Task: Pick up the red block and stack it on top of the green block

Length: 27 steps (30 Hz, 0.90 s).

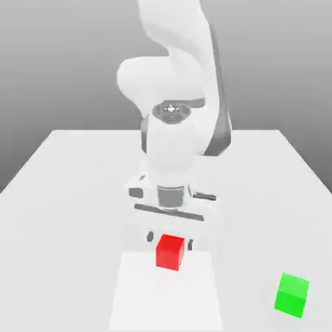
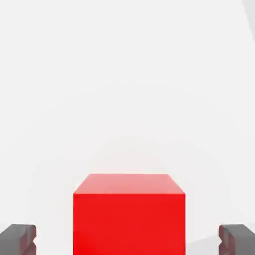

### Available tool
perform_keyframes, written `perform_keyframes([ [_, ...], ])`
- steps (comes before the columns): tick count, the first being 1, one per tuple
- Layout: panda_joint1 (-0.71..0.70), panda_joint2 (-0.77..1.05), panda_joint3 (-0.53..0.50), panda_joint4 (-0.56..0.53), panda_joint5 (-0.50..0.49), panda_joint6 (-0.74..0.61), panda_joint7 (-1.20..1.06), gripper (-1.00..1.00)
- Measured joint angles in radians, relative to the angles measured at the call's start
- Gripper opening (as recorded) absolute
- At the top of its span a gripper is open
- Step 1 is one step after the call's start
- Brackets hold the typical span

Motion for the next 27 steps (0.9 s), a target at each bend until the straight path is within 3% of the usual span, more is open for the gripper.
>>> perform_keyframes([
  [7, 0.002, 0.007, -0.003, 0.001, -0.005, 0.006, 0.004, -1.00],
  [15, 0.002, -0.251, 0.019, -0.032, 0.059, -0.218, -0.040, -1.00],
  [27, 0.232, -0.067, 0.166, 0.370, -0.011, -0.441, 0.116, -1.00],
])
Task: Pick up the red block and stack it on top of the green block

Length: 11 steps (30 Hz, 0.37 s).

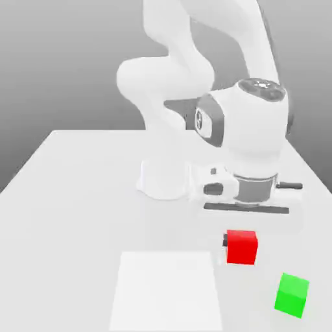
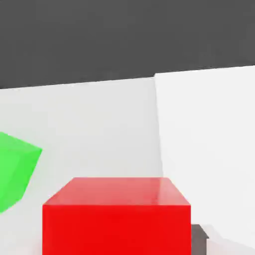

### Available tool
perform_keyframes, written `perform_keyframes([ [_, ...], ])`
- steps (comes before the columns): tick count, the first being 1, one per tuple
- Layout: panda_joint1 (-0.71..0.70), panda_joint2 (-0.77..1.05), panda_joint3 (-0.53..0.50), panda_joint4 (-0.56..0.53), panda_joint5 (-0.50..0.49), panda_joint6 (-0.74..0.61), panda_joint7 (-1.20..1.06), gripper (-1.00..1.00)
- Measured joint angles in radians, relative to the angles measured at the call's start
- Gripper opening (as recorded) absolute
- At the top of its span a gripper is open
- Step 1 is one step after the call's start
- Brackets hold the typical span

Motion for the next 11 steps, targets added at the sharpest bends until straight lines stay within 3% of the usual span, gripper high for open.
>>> perform_keyframes([
  [3, 0.044, 0.064, 0.029, 0.094, -0.010, -0.032, 0.032, -1.00],
  [7, 0.075, 0.201, 0.004, 0.121, -0.073, 0.075, 0.083, -1.00],
  [8, 0.080, 0.220, -0.003, 0.123, -0.082, 0.092, 0.089, 1.00],
  [11, 0.080, 0.220, -0.003, 0.123, -0.082, 0.092, 0.089, 1.00],
])
